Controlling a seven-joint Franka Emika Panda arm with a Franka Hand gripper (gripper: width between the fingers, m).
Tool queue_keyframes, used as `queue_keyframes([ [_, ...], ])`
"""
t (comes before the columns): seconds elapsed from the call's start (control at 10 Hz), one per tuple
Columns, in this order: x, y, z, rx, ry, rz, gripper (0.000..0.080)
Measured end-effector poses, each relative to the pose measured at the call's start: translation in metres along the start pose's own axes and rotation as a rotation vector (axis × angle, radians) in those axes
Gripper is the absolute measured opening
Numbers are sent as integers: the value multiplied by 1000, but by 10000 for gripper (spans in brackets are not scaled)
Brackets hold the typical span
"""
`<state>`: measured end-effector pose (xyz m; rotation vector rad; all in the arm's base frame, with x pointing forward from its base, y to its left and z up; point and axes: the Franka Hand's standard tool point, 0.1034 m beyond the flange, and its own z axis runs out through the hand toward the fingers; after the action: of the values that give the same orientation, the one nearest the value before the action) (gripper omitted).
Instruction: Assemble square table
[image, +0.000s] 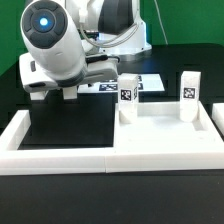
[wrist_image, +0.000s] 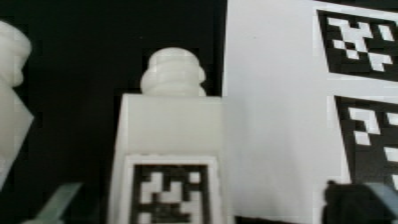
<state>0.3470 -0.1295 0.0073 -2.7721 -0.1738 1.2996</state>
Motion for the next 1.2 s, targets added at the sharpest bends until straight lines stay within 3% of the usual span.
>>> queue_keyframes([
  [0.2, 0, -1, 0, -2, -1, -4, 287],
  [0.8, 1, -2, -2, -5, -2, -16, 287],
  [0.9, -6, -1, -18, 1, -17, -51, 288],
  [1.0, -13, -2, -45, -4, 2, -74, 288],
  [1.2, -33, -11, -98, -30, 65, -121, 288],
])
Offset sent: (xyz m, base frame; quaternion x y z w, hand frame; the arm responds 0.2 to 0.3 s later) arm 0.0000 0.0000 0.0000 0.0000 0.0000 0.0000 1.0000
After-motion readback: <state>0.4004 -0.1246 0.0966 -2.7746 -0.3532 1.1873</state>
